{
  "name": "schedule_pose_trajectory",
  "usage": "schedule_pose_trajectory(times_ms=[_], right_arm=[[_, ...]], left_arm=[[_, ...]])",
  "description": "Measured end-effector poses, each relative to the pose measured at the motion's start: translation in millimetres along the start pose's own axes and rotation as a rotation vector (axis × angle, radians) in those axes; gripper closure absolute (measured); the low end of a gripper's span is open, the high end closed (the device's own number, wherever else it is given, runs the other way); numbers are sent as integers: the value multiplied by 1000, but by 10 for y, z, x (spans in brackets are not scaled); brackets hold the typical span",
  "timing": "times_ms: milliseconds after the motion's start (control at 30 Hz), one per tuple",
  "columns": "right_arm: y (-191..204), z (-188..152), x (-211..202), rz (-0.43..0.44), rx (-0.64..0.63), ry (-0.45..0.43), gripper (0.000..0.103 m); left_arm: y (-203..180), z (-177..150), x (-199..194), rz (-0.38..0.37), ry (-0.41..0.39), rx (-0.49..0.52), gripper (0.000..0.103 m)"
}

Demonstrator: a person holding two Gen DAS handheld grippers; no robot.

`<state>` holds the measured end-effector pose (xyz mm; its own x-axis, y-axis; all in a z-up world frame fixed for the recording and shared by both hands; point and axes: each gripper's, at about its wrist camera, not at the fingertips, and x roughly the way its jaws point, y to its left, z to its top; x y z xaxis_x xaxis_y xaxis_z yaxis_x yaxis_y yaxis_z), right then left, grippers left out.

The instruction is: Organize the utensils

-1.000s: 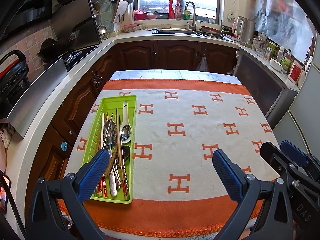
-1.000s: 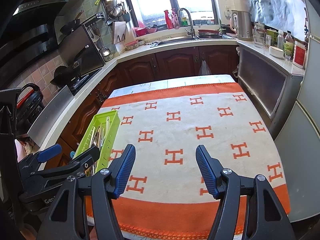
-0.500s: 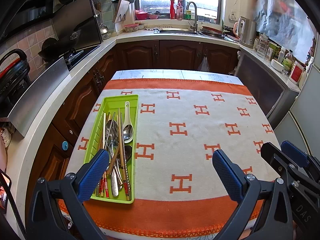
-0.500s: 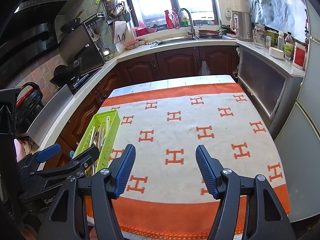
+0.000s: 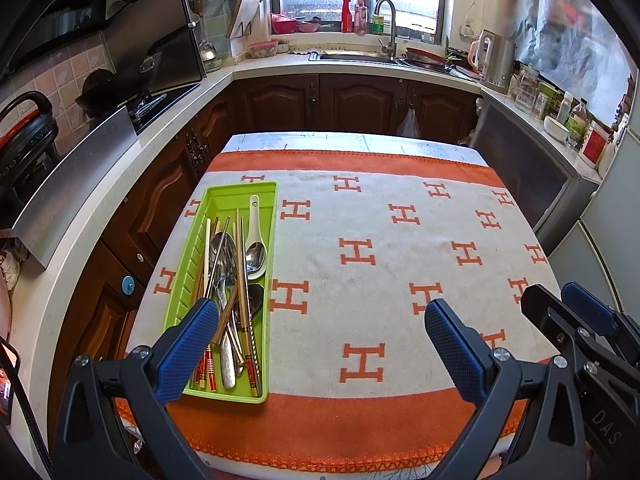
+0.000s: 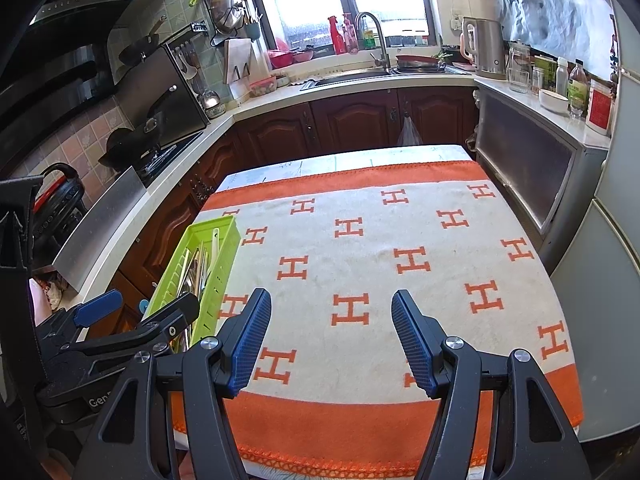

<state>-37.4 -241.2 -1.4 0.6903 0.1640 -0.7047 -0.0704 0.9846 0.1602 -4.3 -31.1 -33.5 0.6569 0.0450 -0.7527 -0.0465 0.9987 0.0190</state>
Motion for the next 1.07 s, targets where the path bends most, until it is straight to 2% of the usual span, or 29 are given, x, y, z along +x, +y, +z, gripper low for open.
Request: schedule_pose_trajectory(times_ms=[1067], right_arm=[[-15, -9, 41, 4, 3, 9, 39]], left_arm=[[0, -14, 11, 1, 8, -1, 1]])
